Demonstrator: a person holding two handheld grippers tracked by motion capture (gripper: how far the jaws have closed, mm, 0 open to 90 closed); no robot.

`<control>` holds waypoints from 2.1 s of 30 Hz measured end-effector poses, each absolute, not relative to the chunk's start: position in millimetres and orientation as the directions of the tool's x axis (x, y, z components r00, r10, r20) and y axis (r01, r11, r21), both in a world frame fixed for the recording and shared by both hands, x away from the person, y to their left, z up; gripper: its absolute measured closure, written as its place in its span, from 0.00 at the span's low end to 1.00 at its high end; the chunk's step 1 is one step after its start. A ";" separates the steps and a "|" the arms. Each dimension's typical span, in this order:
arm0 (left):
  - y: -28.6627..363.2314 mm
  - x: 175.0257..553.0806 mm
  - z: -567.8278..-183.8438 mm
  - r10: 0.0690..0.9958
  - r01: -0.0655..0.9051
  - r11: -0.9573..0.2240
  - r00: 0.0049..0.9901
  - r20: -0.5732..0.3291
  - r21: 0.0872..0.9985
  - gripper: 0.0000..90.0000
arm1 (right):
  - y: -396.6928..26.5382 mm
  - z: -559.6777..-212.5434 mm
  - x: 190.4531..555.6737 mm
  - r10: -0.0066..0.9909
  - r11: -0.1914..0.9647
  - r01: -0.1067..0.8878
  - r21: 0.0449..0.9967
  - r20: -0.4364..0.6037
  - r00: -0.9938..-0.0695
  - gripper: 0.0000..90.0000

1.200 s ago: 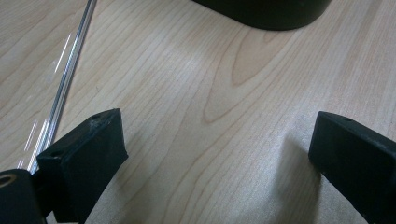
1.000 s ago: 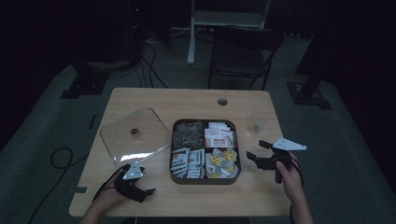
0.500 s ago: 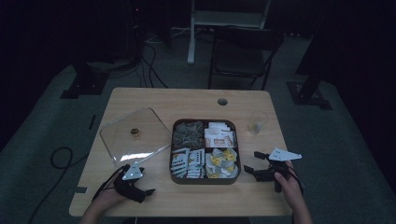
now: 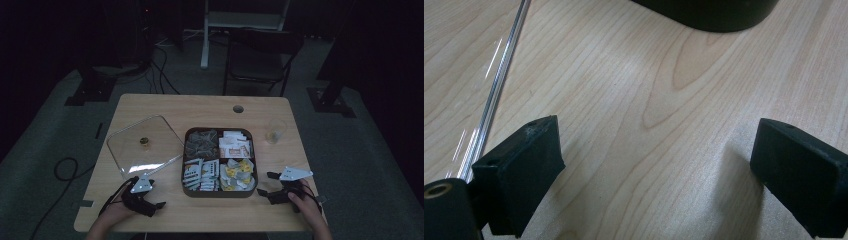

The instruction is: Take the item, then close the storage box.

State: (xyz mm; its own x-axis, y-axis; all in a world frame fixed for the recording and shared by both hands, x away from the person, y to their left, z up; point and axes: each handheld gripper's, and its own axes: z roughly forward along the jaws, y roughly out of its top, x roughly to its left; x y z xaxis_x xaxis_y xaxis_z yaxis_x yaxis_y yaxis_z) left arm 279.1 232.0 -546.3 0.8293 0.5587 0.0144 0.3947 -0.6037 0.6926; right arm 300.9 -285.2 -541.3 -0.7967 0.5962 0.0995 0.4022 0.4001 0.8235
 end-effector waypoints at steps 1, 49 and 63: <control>231.9 279.1 -546.3 0.559 0.395 -0.604 0.829 0.015 0.693 0.08 | -283.8 -542.3 299.8 0.591 0.412 0.398 0.819 0.092 -0.801 0.18; 239.3 272.6 -537.6 0.591 0.422 -0.582 0.806 0.006 0.695 0.12 | -266.7 -550.2 296.6 0.545 0.576 0.377 0.726 0.003 -0.838 0.15; 245.6 283.8 -514.4 0.650 0.436 -0.505 0.760 -0.005 0.745 0.12 | -266.7 -550.2 296.6 0.545 0.576 0.377 0.726 0.003 -0.838 0.15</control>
State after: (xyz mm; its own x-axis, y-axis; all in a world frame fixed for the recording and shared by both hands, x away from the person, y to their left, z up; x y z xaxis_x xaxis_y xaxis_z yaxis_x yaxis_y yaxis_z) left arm 283.8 245.6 -514.4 0.7600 0.6499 -0.0046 0.4364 -0.5051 0.7446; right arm 296.6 -266.7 -550.2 -0.8384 0.5451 0.0028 0.3768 0.5758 0.7255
